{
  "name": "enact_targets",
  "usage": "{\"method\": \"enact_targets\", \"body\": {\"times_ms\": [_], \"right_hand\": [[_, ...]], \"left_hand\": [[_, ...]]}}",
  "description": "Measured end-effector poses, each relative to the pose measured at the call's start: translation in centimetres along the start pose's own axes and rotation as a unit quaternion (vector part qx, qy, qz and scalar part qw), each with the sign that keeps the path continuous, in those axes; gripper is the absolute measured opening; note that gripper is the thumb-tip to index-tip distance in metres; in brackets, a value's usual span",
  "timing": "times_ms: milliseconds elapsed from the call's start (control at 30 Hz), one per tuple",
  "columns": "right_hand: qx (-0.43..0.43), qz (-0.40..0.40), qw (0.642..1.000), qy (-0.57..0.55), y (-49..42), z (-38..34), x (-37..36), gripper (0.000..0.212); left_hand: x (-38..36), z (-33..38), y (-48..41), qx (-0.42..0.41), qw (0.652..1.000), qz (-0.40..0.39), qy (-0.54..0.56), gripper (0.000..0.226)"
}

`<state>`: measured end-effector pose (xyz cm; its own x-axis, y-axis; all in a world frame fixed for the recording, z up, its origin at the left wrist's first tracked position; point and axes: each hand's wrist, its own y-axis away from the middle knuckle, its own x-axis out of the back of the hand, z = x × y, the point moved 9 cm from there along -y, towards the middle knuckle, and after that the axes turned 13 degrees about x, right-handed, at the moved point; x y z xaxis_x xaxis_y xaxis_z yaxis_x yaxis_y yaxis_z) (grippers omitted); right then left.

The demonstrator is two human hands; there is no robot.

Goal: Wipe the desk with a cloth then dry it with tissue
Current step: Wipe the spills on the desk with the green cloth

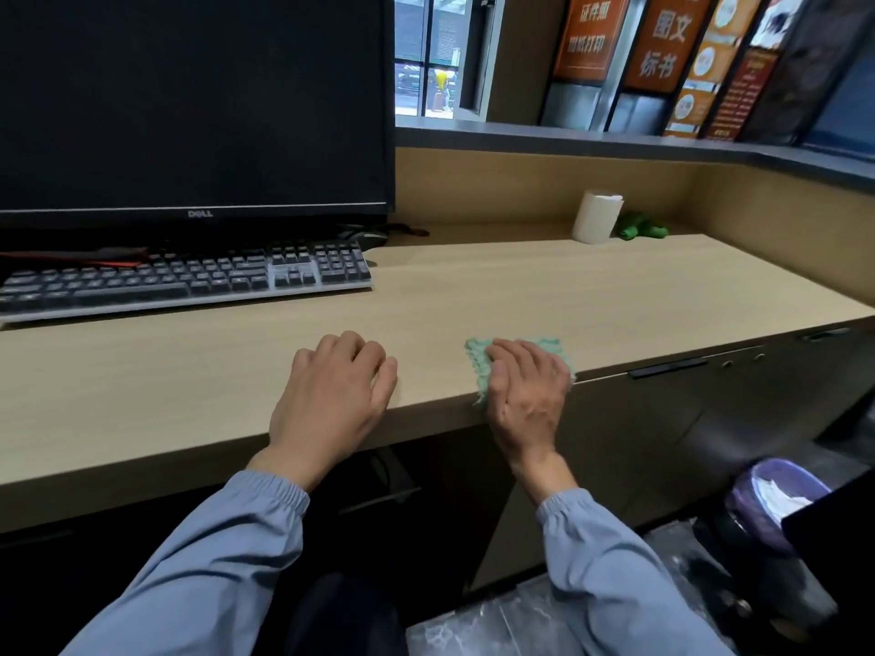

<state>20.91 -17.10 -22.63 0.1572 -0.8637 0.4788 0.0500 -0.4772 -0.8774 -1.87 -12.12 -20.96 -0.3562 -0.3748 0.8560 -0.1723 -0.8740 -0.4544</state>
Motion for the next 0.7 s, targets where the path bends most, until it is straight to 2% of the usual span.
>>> {"method": "enact_targets", "body": {"times_ms": [133, 267, 367, 467, 567, 633, 700], "right_hand": [[0.022, 0.015, 0.999, -0.031, 0.1, -5.4, -0.9, 0.047], [0.082, 0.003, 0.995, -0.052, -0.1, -9.9, -1.5, 0.041], [0.159, -0.030, 0.986, -0.036, -0.3, -9.3, -1.0, 0.036], [0.153, -0.077, 0.984, -0.043, -0.5, -6.0, -0.9, 0.037], [0.096, -0.202, 0.974, -0.035, -1.2, -3.0, -1.8, 0.048], [0.068, -0.328, 0.941, -0.048, -1.3, -2.2, -3.0, 0.055], [0.048, -0.409, 0.908, -0.073, -1.4, -1.9, -3.8, 0.056]], "left_hand": [[0.0, -0.1, -0.1, 0.000, 1.000, 0.008, -0.008, 0.021], [0.4, 0.2, 0.3, -0.041, 0.998, 0.040, -0.029, 0.013], [0.3, 0.0, 0.1, -0.025, 0.999, 0.027, -0.023, 0.022], [0.0, -0.3, -0.1, 0.002, 1.000, 0.000, -0.003, 0.028], [0.0, -0.2, -0.1, 0.012, 1.000, -0.011, 0.006, 0.023], [0.1, -0.2, -0.1, 0.018, 1.000, -0.020, 0.006, 0.021], [-0.1, -0.2, -0.3, 0.030, 0.999, -0.044, 0.009, 0.022]]}}
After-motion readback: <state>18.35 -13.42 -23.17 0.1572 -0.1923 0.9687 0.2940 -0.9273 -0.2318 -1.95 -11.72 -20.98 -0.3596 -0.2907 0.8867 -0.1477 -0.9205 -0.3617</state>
